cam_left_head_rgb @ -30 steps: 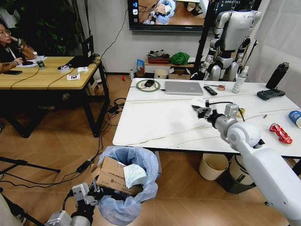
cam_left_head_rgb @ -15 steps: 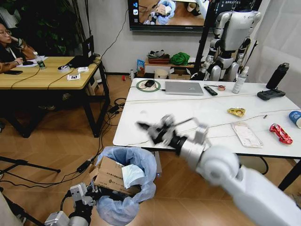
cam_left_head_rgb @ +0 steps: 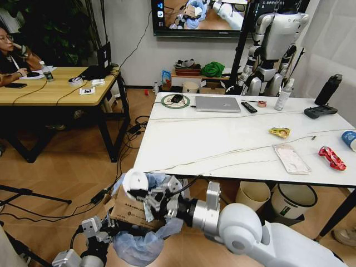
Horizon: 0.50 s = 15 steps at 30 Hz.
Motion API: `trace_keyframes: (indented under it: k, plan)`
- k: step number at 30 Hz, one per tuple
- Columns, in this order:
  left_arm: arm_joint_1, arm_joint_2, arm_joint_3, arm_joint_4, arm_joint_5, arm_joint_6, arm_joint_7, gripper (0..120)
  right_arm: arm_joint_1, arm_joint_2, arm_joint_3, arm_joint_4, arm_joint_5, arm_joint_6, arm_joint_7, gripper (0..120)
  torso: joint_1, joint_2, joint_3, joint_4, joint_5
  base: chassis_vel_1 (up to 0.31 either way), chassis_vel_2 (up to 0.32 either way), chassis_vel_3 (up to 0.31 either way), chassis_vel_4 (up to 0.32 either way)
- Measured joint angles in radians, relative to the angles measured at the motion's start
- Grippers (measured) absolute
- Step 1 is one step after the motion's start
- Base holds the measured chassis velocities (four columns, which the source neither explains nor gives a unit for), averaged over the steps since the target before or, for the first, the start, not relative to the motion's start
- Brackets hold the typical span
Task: Pick up the trash bin and place the trash from the table into it.
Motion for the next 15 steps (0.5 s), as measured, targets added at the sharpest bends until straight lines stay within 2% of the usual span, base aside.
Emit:
trace_keyframes:
  k: [4,8,10,15]
  plan:
    - [0.005,-0.002,0.0,-0.003,0.003,0.0,0.001,0,-0.035,-0.007,0.017,-0.012,-0.048,-0.006,0.009,3,0.0,0.0,0.0,-0.0002,0.0001,0.0,0.0,0.0,0.0]
    - [0.004,-0.003,0.002,-0.002,0.01,0.0,0.002,0,-0.041,-0.017,0.036,0.004,-0.053,-0.012,0.015,22,0.0,0.0,0.0,-0.0002,0.0001,0.0,0.0,0.0,0.0]
    - [0.003,-0.004,0.003,-0.001,0.012,0.0,0.002,0,-0.04,-0.019,0.038,0.007,-0.053,-0.012,0.017,25,0.0,0.0,0.0,-0.0001,0.0001,0.0,0.0,0.0,0.0]
    - [0.002,-0.011,0.013,0.003,0.022,-0.002,0.003,0,-0.043,-0.029,0.048,0.027,-0.053,-0.014,0.022,47,0.0,0.0,0.0,-0.0002,0.0001,0.0,0.0,0.0,0.0]
